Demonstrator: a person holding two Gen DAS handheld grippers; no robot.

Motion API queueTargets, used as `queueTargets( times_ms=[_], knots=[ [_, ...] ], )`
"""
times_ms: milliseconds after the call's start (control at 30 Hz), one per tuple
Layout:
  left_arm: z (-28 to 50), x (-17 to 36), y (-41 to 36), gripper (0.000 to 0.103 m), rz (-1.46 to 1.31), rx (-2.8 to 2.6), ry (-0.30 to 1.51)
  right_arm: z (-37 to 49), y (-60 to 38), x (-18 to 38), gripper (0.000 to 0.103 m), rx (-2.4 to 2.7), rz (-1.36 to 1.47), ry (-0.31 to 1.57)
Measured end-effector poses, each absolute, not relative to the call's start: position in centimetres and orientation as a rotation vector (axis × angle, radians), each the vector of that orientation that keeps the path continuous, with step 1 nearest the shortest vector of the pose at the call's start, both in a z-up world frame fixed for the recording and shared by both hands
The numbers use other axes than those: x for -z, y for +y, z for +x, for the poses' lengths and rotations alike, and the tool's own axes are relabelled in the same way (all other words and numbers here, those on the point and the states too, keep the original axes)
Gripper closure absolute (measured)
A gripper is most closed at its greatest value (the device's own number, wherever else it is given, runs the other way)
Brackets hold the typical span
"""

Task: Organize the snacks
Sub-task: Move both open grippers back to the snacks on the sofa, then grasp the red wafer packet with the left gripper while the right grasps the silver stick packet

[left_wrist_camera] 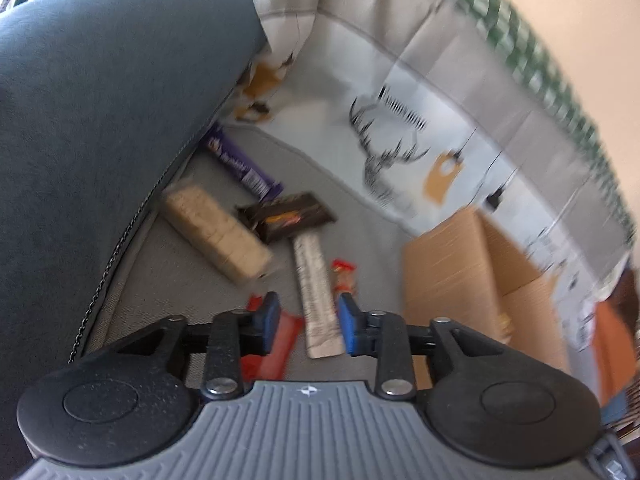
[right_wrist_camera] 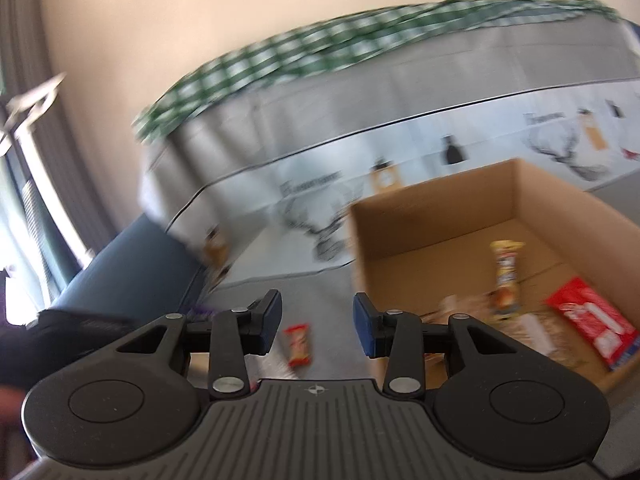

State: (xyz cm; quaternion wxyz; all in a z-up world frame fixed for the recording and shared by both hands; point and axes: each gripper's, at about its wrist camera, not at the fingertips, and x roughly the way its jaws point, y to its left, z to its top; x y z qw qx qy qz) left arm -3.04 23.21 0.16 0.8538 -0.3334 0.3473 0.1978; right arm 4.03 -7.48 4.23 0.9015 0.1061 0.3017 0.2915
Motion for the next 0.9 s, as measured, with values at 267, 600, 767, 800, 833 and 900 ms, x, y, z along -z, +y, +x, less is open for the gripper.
queueTargets(
  times_ms=[267,600,767,800,833,900],
  knots=[
    [1.9,4.0,20.0,0.034,-0.375,-0.440,1.026,3.8,-4.7,-3.7,0.061,-0.685,0.136,0.674],
    [2.9,6.4,19.8,0.048,-0.273,-0.447,1.145,4.4,-2.7,-1.8,0.058,-0.664,0.101,0.737],
    [1.4,5.4,21.8,0.055,-0.382,-0.489,1.080,4.7,-1.4,-1.0,0.058,-0.671,0.076,0.767],
    [1.2,5.2,22.2,0.055,-0.408,-0.498,1.067,4.8,-1.1,-0.8,0.058,-0.672,0.066,0.769],
    [0.9,5.0,22.6,0.055,-0.434,-0.507,1.056,4.8,-0.8,-0.6,0.058,-0.674,0.059,0.775],
    [0.4,4.5,23.1,0.056,-0.468,-0.532,1.035,5.0,-0.2,-0.2,0.058,-0.683,0.051,0.788]
  ],
)
